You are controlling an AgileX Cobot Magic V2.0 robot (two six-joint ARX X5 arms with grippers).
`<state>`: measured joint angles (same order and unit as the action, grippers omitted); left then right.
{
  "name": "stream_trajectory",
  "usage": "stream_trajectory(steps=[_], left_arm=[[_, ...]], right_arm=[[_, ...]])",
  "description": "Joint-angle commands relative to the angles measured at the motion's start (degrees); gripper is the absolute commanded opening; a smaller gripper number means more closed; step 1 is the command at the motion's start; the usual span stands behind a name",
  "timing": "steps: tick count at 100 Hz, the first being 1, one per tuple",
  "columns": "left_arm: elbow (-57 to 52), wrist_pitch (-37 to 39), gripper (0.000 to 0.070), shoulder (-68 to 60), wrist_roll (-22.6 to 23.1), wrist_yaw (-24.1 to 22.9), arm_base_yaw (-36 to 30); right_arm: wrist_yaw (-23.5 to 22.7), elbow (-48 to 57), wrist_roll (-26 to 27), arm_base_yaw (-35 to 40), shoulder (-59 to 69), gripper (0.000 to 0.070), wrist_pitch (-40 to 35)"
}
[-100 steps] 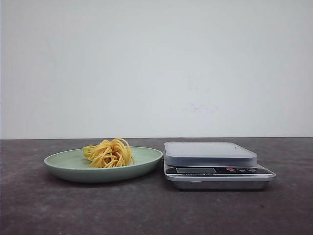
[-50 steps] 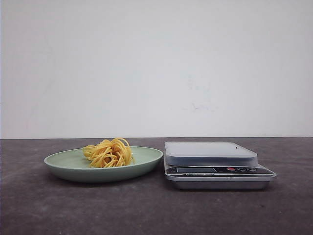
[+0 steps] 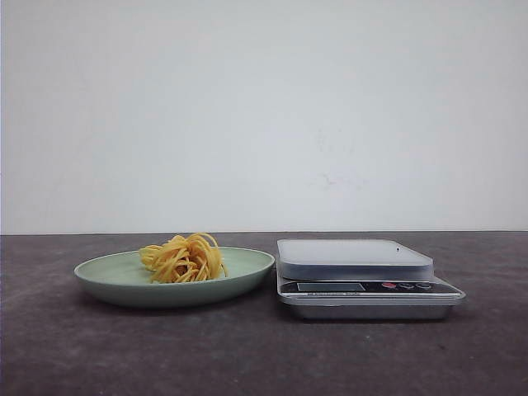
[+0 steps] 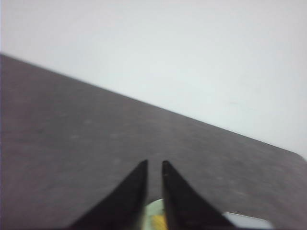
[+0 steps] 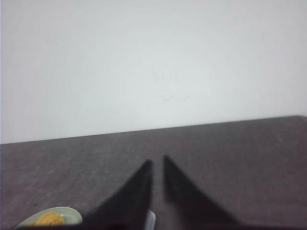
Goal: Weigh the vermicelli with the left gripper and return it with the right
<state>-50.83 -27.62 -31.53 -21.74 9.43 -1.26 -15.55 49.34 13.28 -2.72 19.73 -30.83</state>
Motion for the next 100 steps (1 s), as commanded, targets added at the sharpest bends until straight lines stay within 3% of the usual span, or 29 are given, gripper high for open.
stream_trajectory(steps=[1,6,16,29,58,75,82,100], left_arm=[[-2.23,-0.61,0.041,-2.1,1.31,4.17,-0.13],[-3.15,-1.18,0.0431,-3.76,0.85,6.08,-0.42],[-3.37,-1.44,0.0375,-7.63,-2.01,8.92,-2.03],[-3.5,-0.9,0.0356,-14.84,-3.06,9.4,-6.45],[-9.62,-0.83,0.0353,-37.07,-3.19,3.3,-18.16],[-18.51,-5.77,0.0353,-50.95,-0.74,-1.64,-22.77],[-22.67,-8.33,0.0353,-55.89,0.09,-3.58,-24.0],[-30.58,-14.49,0.0353,-65.79,-0.42,-3.87,-25.75]], right_arm=[[-1.95,1.2,-0.68,-0.04,1.46,0.0476,-0.24],[-3.8,1.7,-0.66,-0.04,2.38,0.0584,-0.35],[-6.34,1.92,-0.39,-0.04,3.82,0.0586,-0.81],[-7.61,1.92,-0.31,-0.04,4.96,0.0587,-1.88],[-7.63,1.95,-1.73,0.0,5.92,0.0587,-2.64],[-8.52,1.97,-1.9,0.35,6.86,0.059,-4.09],[-8.52,1.97,-2.67,0.66,7.15,0.0635,-4.57],[-8.46,2.01,-3.48,1.53,7.23,0.0637,-5.11]])
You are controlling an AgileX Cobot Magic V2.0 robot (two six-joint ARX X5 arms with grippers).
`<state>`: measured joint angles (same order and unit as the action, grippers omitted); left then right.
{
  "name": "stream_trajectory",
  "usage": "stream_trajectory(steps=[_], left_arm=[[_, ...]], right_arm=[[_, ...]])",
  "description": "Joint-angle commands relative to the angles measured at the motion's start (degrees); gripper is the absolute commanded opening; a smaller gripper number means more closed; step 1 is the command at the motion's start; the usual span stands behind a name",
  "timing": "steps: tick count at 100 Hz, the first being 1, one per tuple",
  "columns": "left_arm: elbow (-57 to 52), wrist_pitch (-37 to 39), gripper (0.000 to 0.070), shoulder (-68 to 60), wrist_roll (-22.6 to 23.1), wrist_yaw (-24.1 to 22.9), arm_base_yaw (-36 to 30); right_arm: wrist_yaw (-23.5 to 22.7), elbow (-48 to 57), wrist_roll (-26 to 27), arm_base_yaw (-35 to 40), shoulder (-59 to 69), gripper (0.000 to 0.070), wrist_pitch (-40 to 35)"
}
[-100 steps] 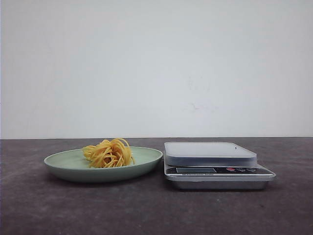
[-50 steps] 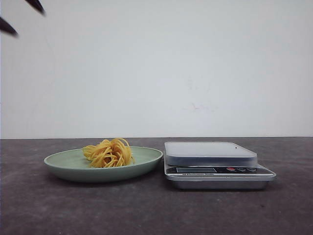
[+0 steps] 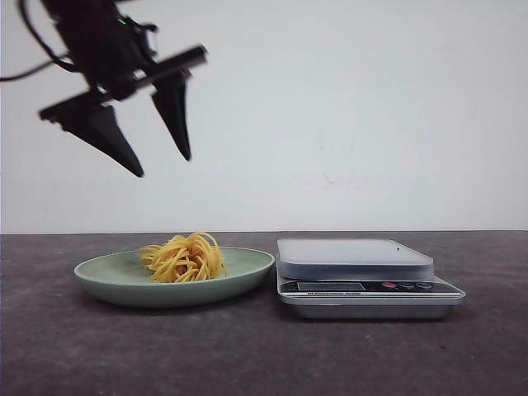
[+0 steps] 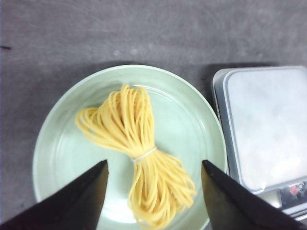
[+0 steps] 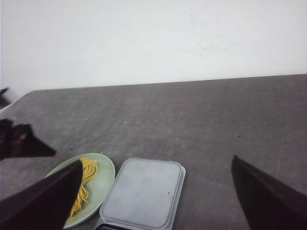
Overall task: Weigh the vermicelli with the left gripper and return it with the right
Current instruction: 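Lower the open left gripper over the vermicelli bundle on the plate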
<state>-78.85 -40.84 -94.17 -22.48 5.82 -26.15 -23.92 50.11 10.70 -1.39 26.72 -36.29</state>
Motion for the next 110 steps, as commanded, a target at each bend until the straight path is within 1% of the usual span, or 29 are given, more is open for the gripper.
stream_trajectory(steps=[1,12,39,71,110], left_arm=[[-2.84,-1.44,0.0353,-3.61,0.28,-0.28,-0.98],[-4.48,-2.82,0.0353,-7.61,-0.26,-0.33,-2.12],[-4.57,-4.68,0.0354,-13.86,-1.62,-0.28,-3.69],[-4.57,-1.57,0.0353,-14.99,-1.64,-1.57,-3.91],[-4.57,-1.68,0.0353,-17.53,-1.86,-1.53,-3.91]], right_arm=[[-0.07,1.25,-0.94,0.2,0.24,0.0637,0.33],[-0.09,1.25,-1.14,0.2,0.24,0.0637,0.17],[-0.09,1.25,-1.75,0.2,0.22,0.0637,0.02],[-0.13,1.25,-2.16,0.2,0.22,0.0636,-1.2],[-0.13,1.25,-2.19,0.2,0.22,0.0636,-1.18]])
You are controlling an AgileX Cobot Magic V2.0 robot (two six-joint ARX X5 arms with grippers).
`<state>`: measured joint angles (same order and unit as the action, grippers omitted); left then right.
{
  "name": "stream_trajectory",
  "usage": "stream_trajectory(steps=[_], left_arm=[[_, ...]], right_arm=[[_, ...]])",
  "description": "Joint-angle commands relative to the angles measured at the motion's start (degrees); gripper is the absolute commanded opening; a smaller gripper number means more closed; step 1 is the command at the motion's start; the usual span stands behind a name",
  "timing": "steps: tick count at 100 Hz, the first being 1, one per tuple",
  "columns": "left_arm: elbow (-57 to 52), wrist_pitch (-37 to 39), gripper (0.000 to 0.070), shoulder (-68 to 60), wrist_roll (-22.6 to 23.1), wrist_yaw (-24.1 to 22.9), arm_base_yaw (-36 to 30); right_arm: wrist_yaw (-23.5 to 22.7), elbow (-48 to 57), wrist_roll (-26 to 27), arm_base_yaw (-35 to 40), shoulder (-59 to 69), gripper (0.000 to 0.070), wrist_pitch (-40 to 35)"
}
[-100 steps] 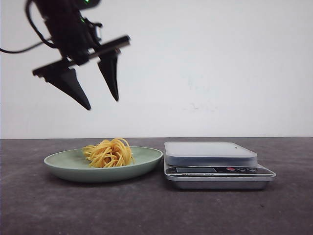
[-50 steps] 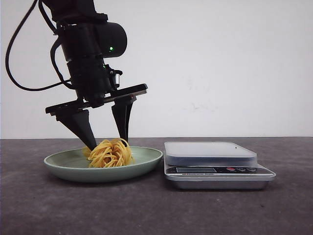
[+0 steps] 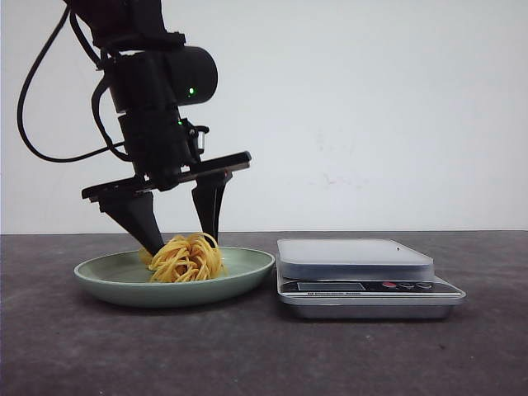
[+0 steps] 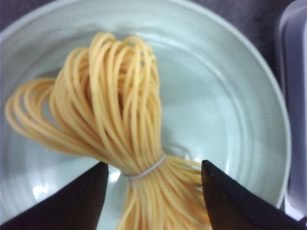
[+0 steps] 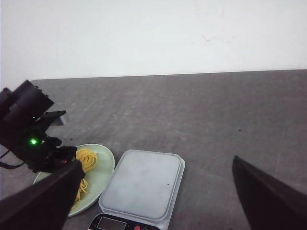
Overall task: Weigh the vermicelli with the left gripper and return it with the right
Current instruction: 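Lower the open left gripper over the vermicelli bundle on the plate, then close the left gripper on the vermicelli and lift it off the plate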
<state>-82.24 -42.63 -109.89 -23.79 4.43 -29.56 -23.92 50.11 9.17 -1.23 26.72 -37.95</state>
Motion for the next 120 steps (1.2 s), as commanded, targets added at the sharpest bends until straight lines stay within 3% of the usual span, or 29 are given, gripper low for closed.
stream_trajectory(steps=[1,10,20,53,66,79,90,105,120], left_arm=[[-1.18,0.13,0.0353,-1.86,-0.55,-0.13,-0.5],[-1.18,0.76,0.03,-1.92,-0.5,-0.15,-0.52],[-1.18,1.51,0.0,-1.9,-0.26,0.44,-0.52],[-4.33,-0.2,0.0011,0.77,2.19,2.1,-0.7],[-7.34,0.63,0.0011,5.57,2.64,5.9,-0.85],[-9.68,5.01,0.0011,9.49,-1.01,14.82,-1.51],[-10.91,8.46,0.0011,9.94,-4.63,15.63,-3.02],[-10.93,13.35,0.0011,8.22,-7.96,20.55,-6.1],[-10.93,15.98,0.0011,5.55,-9.42,20.5,-8.68]], right_arm=[[-0.11,1.25,-0.68,0.04,0.22,0.0635,0.48],[-0.07,1.25,-0.74,0.04,0.22,0.0634,0.46],[-0.07,1.25,-0.79,0.04,0.22,0.0625,0.44],[-0.02,1.25,-0.83,0.04,0.22,0.0615,0.33],[-0.04,1.25,-0.85,0.02,0.22,0.0615,0.15],[-0.04,1.25,-0.83,0.02,0.22,0.0615,0.15],[-0.11,1.27,-0.7,0.04,0.22,0.0615,0.15],[-0.11,1.36,-0.66,0.02,0.13,0.0615,0.15],[-0.11,1.36,-0.66,0.02,0.13,0.0615,-0.33]])
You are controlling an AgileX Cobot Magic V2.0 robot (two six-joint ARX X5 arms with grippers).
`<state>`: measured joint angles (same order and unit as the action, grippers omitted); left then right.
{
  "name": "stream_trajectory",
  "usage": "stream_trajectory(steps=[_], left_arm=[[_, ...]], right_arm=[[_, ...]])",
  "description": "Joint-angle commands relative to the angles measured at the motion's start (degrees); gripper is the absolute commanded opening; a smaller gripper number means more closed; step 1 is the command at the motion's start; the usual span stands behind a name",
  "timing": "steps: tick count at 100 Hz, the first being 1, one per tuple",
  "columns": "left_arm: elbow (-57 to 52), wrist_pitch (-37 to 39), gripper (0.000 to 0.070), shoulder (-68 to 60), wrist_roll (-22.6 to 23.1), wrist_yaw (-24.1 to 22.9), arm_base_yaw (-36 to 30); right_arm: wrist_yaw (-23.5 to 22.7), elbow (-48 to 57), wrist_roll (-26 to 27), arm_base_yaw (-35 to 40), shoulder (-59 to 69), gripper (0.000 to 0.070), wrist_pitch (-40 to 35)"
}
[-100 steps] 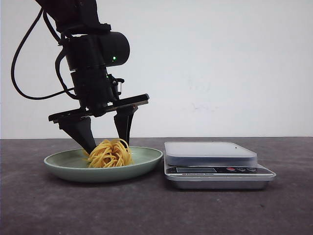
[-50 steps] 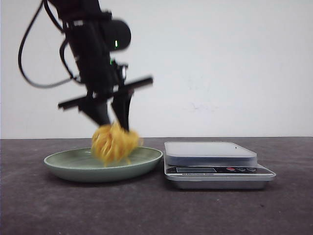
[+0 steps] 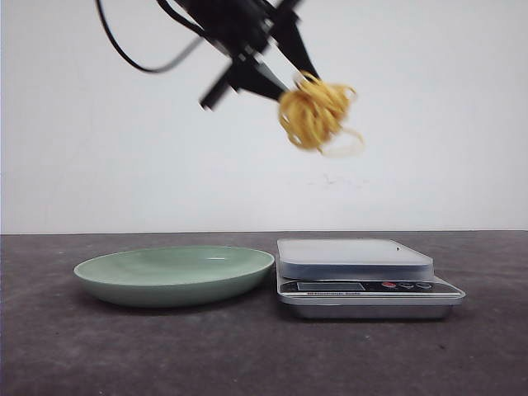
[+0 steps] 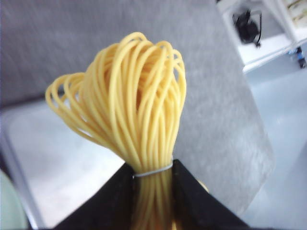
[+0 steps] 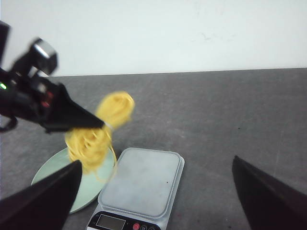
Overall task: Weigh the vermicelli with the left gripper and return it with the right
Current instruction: 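Close the left gripper on the vermicelli and lift it off the plate, then carry the vermicelli with the left gripper onto the scale and release, then raise the left gripper away from the scale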
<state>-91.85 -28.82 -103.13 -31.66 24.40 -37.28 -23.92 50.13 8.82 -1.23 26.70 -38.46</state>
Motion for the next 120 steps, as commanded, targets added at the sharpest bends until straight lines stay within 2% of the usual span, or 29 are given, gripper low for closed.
stream_trajectory(steps=[1,60,64,68,75,77,79,101,120], left_arm=[[-1.31,2.36,0.0011,-1.42,-1.7,0.52,-1.09],[-1.31,4.26,0.0013,-14.78,-2.25,-0.55,-2.38],[-1.29,4.42,0.0044,-15.02,-2.21,-0.55,-2.38],[-1.31,4.44,0.0115,-15.02,-2.08,-0.59,-2.38],[-1.31,4.96,0.0403,-14.97,-1.97,-0.74,-2.38],[-1.31,5.16,0.0459,-14.95,-1.97,-0.66,-2.38],[-1.31,5.25,0.0485,-14.95,-1.92,-0.39,-2.36],[-1.57,4.39,0.0475,-13.11,1.11,0.92,-0.96],[-1.81,2.03,0.0469,-4.42,4.74,0.72,3.26]], right_arm=[[-0.11,1.33,-0.31,0.02,0.15,0.0615,0.11],[-0.09,1.33,-0.76,0.04,0.13,0.0615,-1.29],[-0.09,1.33,-0.92,0.02,0.13,0.0615,-1.36],[-0.09,1.33,-0.96,0.02,0.13,0.0615,-1.46],[-0.11,1.33,-1.01,0.04,0.13,0.0615,-1.68],[-0.11,1.33,-1.09,0.04,0.15,0.0615,-1.7],[-0.09,1.33,-1.16,0.02,0.15,0.0615,-1.73],[-0.09,1.33,-1.57,0.04,0.15,0.0615,-1.97],[-0.09,1.33,-1.57,0.02,0.15,0.0615,-2.47]])
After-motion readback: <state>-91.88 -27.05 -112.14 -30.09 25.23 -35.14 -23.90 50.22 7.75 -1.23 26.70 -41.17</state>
